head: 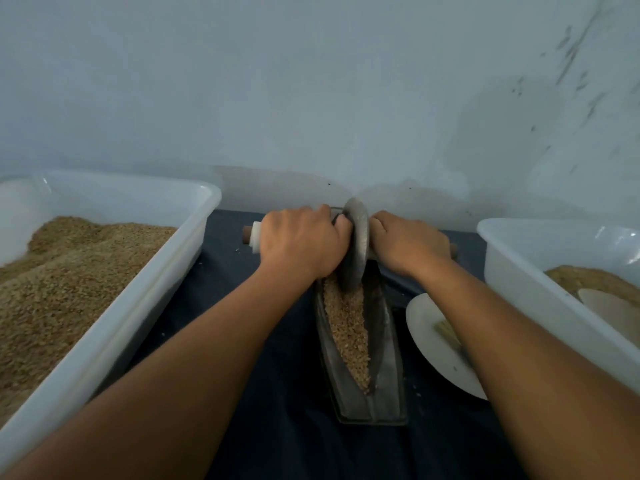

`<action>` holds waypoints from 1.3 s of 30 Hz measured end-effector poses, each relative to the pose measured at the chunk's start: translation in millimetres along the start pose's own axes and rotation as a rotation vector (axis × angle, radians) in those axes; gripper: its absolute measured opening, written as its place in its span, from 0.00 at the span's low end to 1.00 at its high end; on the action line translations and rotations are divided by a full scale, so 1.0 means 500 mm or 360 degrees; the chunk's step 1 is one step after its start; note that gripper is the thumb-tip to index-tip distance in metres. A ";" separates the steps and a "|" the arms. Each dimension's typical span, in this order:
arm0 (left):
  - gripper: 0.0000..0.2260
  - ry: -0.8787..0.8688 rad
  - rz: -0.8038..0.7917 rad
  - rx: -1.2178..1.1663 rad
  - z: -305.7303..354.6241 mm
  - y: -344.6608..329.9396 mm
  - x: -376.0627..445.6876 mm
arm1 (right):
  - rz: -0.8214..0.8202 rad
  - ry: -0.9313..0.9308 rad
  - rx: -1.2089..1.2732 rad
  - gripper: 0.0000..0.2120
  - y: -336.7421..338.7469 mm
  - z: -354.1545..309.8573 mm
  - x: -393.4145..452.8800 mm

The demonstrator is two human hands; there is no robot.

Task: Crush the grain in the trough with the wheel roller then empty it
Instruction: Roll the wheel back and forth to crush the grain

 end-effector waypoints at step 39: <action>0.29 -0.0203 0.0213 0.0044 0.007 0.105 -0.172 | 0.0205 0.0341 0.0066 0.28 0.039 -0.028 -0.206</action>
Point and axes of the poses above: each hand's wrist, its own x-axis towards the middle knuckle, its own y-axis out of the back of the hand, z = x × y, the point moved 6 cm from there along x, towards the middle knuckle, and after that the axes turned 11 degrees about x, right-handed, at the moved point
